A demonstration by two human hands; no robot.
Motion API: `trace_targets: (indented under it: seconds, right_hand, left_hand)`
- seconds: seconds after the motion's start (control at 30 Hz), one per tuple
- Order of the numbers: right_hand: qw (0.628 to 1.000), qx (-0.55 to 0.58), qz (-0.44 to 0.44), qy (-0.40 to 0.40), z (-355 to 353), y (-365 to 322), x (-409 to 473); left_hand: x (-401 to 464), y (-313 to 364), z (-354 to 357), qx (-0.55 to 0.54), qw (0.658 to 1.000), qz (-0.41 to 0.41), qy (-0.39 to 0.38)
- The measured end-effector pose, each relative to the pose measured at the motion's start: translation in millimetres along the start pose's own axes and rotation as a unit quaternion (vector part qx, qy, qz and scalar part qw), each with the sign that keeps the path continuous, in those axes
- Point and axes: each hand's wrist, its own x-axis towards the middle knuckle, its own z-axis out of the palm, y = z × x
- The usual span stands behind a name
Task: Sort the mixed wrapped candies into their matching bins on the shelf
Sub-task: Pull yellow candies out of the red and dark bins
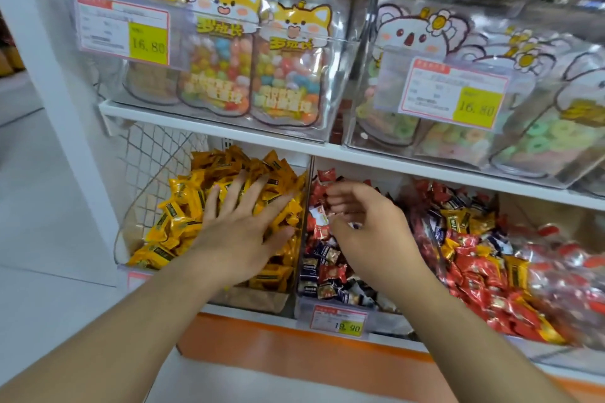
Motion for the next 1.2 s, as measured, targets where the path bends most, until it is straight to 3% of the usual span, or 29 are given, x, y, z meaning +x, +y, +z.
trace_targets:
  seconds: [0.23,0.53,0.73,0.9,1.1,1.2]
  right_hand:
    - [1.0,-0.008,0.021,0.005,-29,17,-12]
    - [0.998,-0.024,0.03,0.042,-77,41,-27]
    - [0.99,-0.074,0.081,0.087,-121,73,-29]
    - [0.97,-0.212,0.087,0.085,-147,103,-18]
    - [0.96,-0.272,0.062,0.023,-144,126,6]
    - [0.956,-0.283,0.061,0.048,-139,136,7]
  left_hand:
    - [15,2,8,0.01,0.998,-0.024,0.053]
    - [16,51,-19,-0.093,0.987,-0.025,0.126]
    - [9,120,-22,-0.184,0.978,0.077,0.055]
    - [17,172,0,-0.224,0.961,0.159,-0.021]
    - [28,193,18,-0.206,0.961,0.178,-0.052]
    - [31,192,17,-0.211,0.961,0.173,-0.045]
